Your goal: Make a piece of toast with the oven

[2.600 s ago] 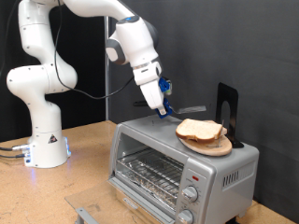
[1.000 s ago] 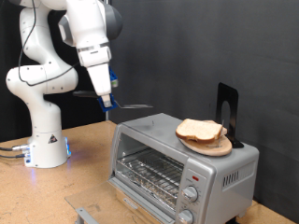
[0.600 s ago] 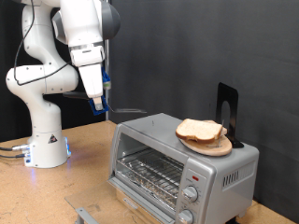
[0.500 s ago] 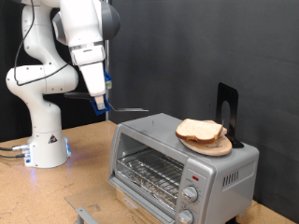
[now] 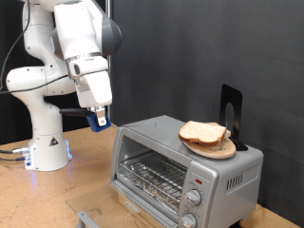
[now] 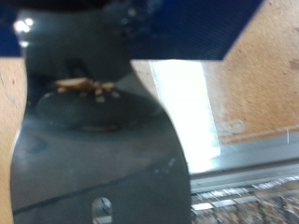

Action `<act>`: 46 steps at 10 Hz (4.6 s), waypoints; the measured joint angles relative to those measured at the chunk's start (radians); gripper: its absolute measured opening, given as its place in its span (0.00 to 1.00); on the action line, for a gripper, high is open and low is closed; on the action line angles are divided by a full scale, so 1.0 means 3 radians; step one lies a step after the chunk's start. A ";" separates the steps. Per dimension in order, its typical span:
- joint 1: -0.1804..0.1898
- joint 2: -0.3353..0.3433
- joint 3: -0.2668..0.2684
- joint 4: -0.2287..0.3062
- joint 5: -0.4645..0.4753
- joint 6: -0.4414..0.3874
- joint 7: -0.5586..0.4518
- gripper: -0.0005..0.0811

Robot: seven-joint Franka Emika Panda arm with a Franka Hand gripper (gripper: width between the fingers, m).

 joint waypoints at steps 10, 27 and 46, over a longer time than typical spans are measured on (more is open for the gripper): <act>-0.0093 0.0761 0.0054 0.0792 -0.0147 -0.0234 0.0270 0.50; -0.0017 0.1111 0.0391 0.1204 -0.0251 -0.0268 0.0585 0.50; -0.0057 0.0840 0.0424 0.1182 0.0014 -0.0508 0.0474 0.50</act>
